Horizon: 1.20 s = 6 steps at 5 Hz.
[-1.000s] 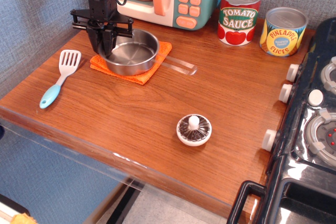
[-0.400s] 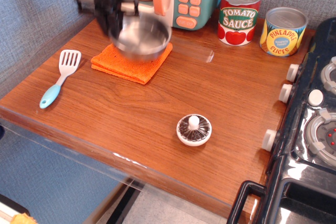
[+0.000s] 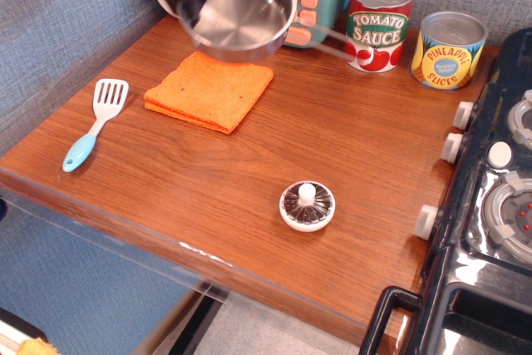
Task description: Put the pot right under the napkin.
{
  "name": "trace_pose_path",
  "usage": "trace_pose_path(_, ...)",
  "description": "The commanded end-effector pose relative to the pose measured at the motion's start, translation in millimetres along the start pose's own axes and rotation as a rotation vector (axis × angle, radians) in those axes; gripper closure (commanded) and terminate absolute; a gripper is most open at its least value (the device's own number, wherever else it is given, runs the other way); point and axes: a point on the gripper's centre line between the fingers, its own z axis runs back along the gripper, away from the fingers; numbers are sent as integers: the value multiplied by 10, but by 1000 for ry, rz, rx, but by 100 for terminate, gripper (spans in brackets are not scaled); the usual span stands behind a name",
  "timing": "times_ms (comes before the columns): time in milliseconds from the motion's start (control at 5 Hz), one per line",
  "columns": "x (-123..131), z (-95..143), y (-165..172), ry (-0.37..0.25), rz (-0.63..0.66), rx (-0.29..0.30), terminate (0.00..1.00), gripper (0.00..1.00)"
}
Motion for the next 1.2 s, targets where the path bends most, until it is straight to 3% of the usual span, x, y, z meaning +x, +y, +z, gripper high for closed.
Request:
trace_pose_path(0, -675, 56, 442, 126, -26, 53, 0, 100)
trace_pose_path(200, -827, -85, 550, 181, -35, 53, 0, 100)
trace_pose_path(600, -884, -406, 563, 281, -91, 67, 0, 100)
trace_pose_path(1000, -889, -586, 633, 318, -130, 72, 0, 100)
